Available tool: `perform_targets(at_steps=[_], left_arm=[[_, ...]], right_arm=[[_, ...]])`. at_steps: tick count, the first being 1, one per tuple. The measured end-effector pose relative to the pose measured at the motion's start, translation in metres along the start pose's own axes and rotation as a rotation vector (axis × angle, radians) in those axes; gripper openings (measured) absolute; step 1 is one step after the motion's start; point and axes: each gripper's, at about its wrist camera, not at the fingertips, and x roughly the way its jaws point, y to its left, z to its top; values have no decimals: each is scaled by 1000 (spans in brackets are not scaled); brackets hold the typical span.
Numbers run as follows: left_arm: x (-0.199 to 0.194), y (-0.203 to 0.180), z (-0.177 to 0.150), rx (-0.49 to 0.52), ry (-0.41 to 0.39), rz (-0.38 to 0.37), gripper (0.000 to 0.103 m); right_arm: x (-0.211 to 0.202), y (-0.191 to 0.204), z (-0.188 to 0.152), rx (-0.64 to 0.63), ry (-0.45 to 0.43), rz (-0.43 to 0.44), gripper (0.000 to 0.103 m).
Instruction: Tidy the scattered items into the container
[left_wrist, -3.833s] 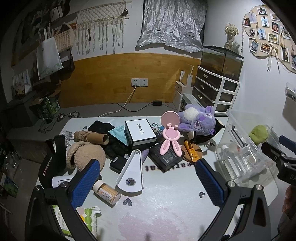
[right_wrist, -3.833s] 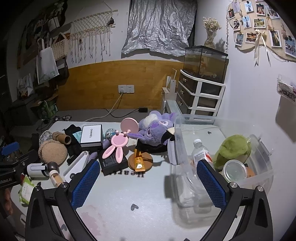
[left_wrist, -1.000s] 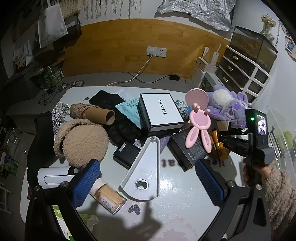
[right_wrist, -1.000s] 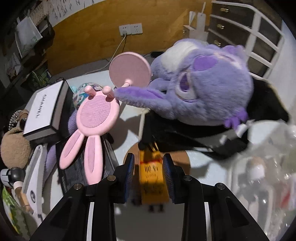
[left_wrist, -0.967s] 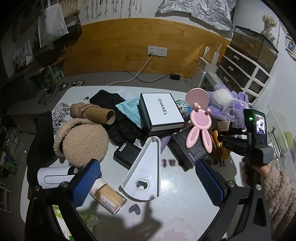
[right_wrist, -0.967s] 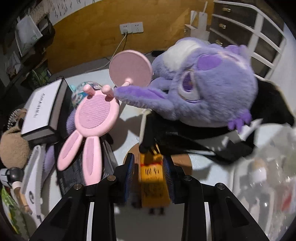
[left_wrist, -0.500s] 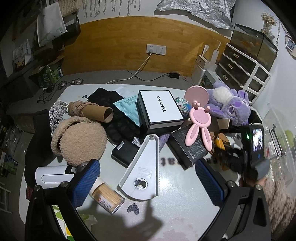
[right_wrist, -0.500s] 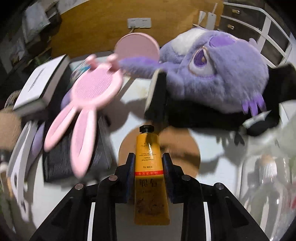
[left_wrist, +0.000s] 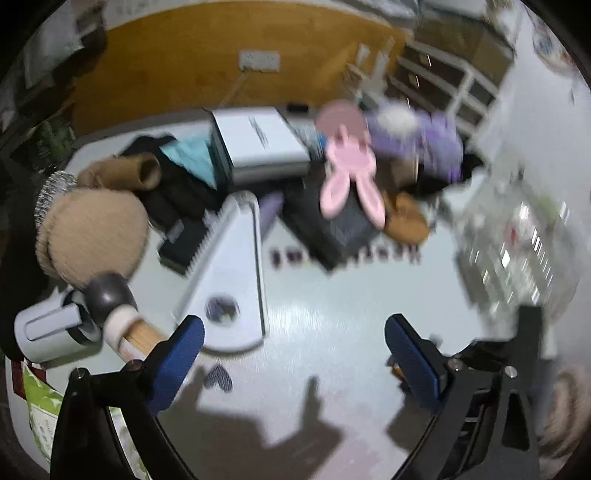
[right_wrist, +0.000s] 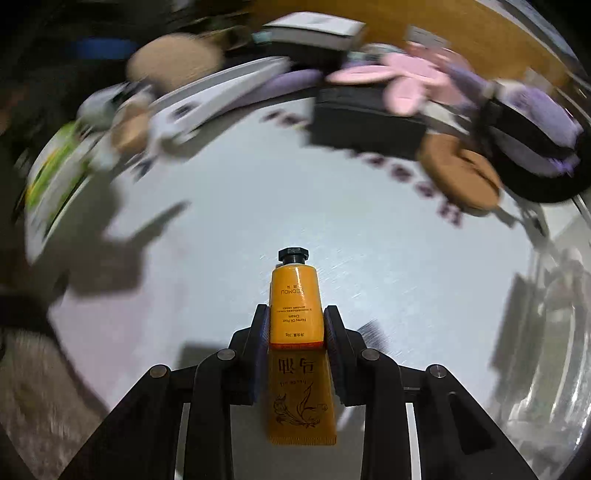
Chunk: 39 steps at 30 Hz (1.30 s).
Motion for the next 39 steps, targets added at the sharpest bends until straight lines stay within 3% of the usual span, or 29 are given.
perform_targets(at_steps=[5,12,18,21,31,36,37,39], left_arm=[[37,-29,-41,158,110,-10,98],[54,-70,-84,357,106,-33,98],[57,-73,-93,338,127,-49,98],[46,-73,-90,315,89,-74,98],[51,-85,-96,356,100,-72,99],[52,-90,-98,368,94,-74,99],[53,-91,-98,372,94,-71,99],[53,-90,-97,362,95,-76,99]], right_arm=[[3,17,-4,-141,15,53,30],[1,32,-19,-289,31,71,30],[-3,29,-26,-334,45,76,30],[-4,28,-28,-327,40,73,30],[0,28,-25,-274,39,34,30],[-14,10,-29,-100,46,45,31],[-16,8,-32,-74,45,43,32],[-18,5,-38,-34,44,33,45]])
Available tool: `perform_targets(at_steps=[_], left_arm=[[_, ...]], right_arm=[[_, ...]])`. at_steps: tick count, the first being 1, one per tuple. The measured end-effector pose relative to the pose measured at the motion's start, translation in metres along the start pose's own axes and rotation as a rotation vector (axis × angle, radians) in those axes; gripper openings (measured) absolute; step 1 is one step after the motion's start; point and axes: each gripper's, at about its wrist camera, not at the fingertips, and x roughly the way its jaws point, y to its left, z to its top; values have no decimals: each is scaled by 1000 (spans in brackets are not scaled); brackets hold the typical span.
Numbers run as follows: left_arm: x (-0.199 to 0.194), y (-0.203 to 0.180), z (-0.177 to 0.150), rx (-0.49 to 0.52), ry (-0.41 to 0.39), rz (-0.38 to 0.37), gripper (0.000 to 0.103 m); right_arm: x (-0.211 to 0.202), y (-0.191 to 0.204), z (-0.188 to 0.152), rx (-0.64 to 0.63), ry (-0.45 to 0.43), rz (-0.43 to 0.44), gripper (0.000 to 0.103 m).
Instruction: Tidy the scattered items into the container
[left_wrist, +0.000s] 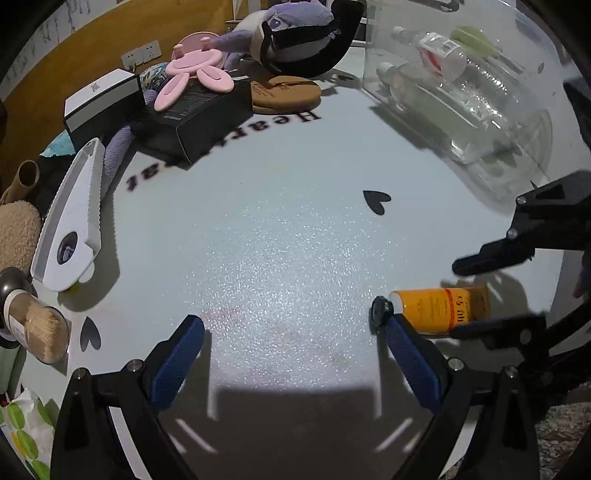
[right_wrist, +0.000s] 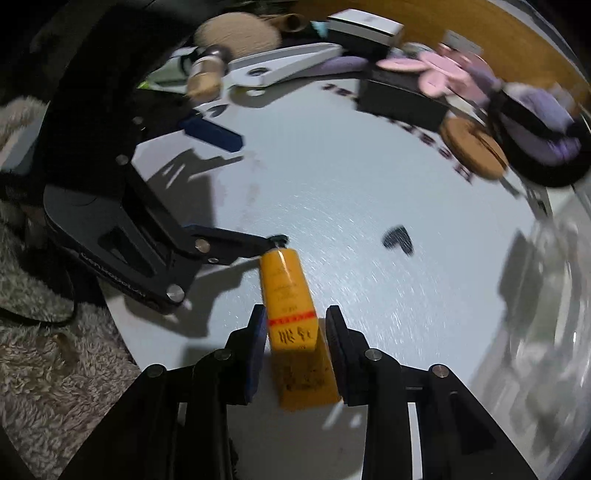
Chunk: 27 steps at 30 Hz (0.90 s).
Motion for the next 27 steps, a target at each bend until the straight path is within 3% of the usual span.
perform_targets(at_steps=[1,8,9,12,15,17,20,24,27], left_arm=[[0,0,0,-5,0,-3,99],[1,1,1,-16,-3,-7,99],[0,2,1,-21,-4,-8,99],[-5,6,-1,-42,-6,-17,98],[-13,13,-3,-90,0,-63,98],[-20,20,0,-159,13,-152,97],[-31,31,4,-264,33,-290,82],[-50,40,20,-408,4,-501,74],[-65,37,37,-436,-22,-618,70]], right_arm=[[2,1,-1,-1,2,-6,53],[27,17,15,-104,13,-12,53],[28,16,18,-95,10,-4,52],[29,16,21,-75,-1,-5,32],[30,17,24,-62,-6,-18,31],[28,19,25,-50,-17,-27,31],[9,21,30,-20,-80,-40,31],[-28,20,35,55,-195,-15,31],[-56,19,42,106,-277,-16,31]])
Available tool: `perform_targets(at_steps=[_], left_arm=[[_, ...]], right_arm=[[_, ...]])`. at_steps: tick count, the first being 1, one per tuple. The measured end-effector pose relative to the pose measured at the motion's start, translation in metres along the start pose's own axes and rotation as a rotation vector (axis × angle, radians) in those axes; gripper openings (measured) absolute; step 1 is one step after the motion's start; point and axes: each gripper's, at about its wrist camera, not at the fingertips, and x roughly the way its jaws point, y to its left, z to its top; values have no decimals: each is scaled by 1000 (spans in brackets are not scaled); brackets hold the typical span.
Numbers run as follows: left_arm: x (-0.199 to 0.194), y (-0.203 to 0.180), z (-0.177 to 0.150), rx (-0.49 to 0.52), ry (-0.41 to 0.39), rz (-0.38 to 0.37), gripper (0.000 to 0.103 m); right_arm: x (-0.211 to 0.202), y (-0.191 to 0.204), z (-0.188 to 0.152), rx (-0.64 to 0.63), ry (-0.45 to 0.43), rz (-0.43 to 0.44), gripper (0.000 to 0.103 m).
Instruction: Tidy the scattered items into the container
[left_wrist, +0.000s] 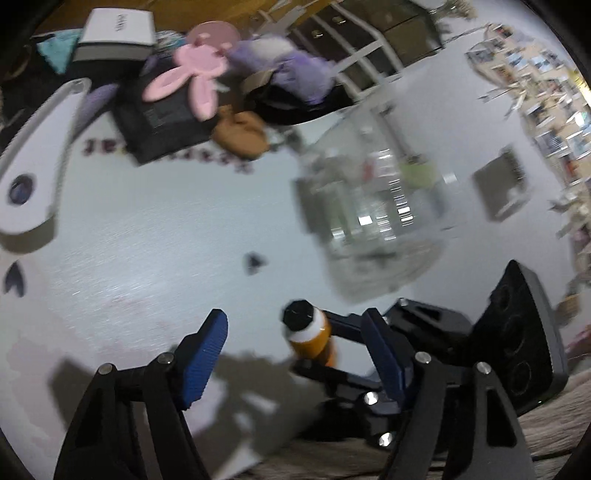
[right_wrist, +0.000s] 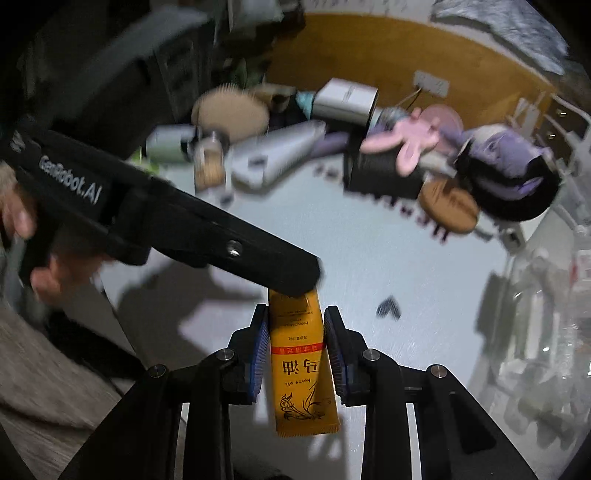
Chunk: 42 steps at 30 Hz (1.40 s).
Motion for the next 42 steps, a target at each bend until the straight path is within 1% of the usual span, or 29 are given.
perform_targets(at_steps=[1,2,3,5,6,8,10,15,18,21,24,27,31,34,36,37,38,40,42], left_arm=[[0,-6,3,3,3,-27,63],[-1,-14,7,7,9,-44,58],[-1,-21,11,12,14,-61,56],[-1,-33,17,12,16,-81,44],[-3,-40,21,9,10,-104,42],[-6,-50,28,13,2,-128,29],[-3,-64,38,36,7,-129,25],[3,-98,53,120,13,-134,23],[6,-124,62,183,11,-129,22],[11,-152,73,243,4,-124,22],[13,-179,87,290,-5,-145,22],[16,-205,105,339,-6,-160,21],[20,-234,131,419,-31,-147,21],[25,-253,154,459,-70,-128,22],[26,-264,171,473,-128,-113,22],[26,-268,180,481,-163,-100,29],[24,-269,186,473,-196,-84,51],[18,-268,199,446,-264,-66,72],[9,-260,210,409,-323,-63,72]], right_arm=[[-7,-2,6,20,-27,-4,31],[-13,-4,12,42,-54,-10,31],[-17,-7,16,56,-71,-16,31],[-26,-15,24,86,-102,-42,31],[-30,-19,26,99,-114,-53,31],[-40,-28,28,129,-136,-72,31],[-51,-37,28,154,-158,-89,31],[-80,-55,28,188,-187,-128,31],[-98,-66,32,184,-186,-177,31],[-117,-74,38,143,-175,-257,31],[-135,-81,46,81,-163,-344,31],[-152,-94,53,30,-163,-395,31],[-168,-118,64,-32,-177,-429,30],[-180,-153,78,11,-206,-382,30],[-187,-180,90,69,-228,-327,30],[-189,-195,96,106,-236,-300,30],[-191,-209,102,147,-243,-273,30],[-189,-237,110,239,-247,-217,30],[-180,-268,114,356,-236,-163,30]])
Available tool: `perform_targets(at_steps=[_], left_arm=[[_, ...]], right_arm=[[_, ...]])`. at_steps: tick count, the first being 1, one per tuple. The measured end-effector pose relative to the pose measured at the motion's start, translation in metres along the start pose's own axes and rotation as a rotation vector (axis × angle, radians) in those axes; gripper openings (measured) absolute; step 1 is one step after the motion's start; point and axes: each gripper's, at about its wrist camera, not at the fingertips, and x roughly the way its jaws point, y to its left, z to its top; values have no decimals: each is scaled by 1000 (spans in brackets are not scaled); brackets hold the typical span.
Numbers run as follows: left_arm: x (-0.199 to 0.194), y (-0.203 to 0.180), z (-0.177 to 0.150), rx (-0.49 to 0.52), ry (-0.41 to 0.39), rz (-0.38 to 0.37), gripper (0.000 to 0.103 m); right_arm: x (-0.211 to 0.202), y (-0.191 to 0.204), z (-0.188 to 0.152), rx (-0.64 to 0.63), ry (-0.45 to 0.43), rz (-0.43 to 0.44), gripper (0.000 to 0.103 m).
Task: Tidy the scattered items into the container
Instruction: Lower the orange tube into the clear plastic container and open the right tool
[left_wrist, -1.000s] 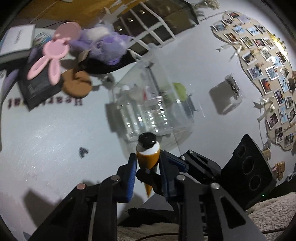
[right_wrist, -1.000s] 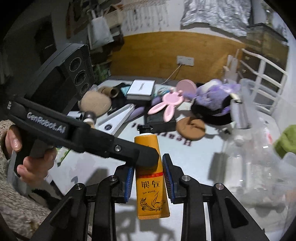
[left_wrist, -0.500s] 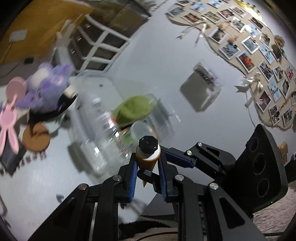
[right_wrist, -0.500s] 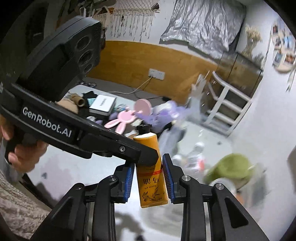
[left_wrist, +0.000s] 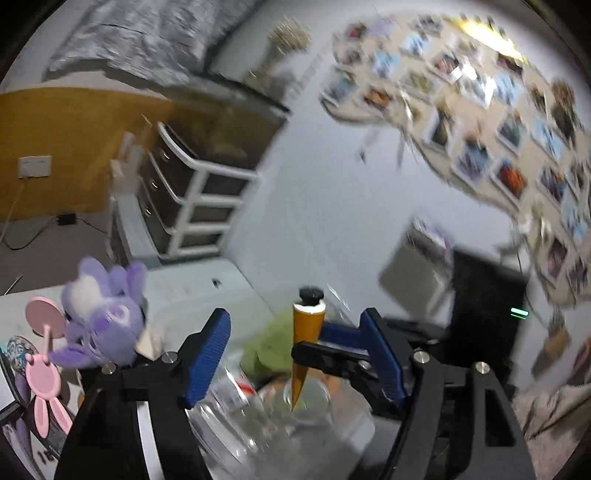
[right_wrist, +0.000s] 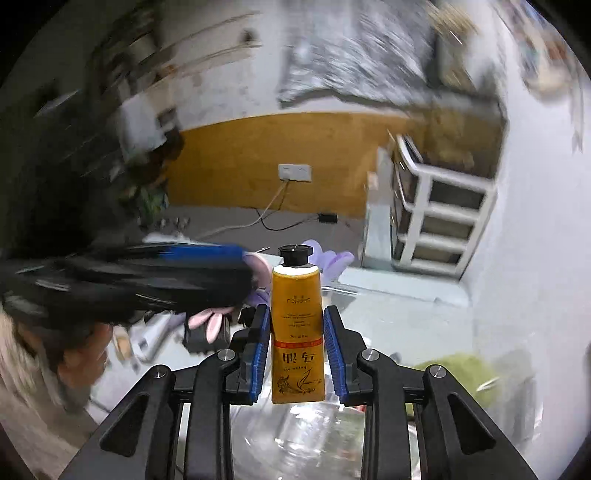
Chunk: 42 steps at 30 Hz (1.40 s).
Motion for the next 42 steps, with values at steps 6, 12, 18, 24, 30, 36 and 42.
perform_targets(at_steps=[6,12,18,24,30,36,42], left_arm=[[-18,53,-9,-118,-49,112,72],[-30,98,-43,-246,-15,192,72],[-39,113,-67,-281,9,243,72],[-36,121,-80,-316,24,242,72],[-32,121,-82,-318,34,234,72],[-33,119,-81,-316,32,233,72],[-35,116,-83,-313,32,237,72]], right_arm=[[76,-45,-13,304,193,62,30],[138,-30,-35,283,345,20,30],[127,-52,-13,228,295,-68,30],[132,-90,-20,164,442,-213,30],[152,-99,-40,128,551,-302,30],[145,-98,-36,113,522,-324,85],[106,-94,-5,166,374,-313,85]])
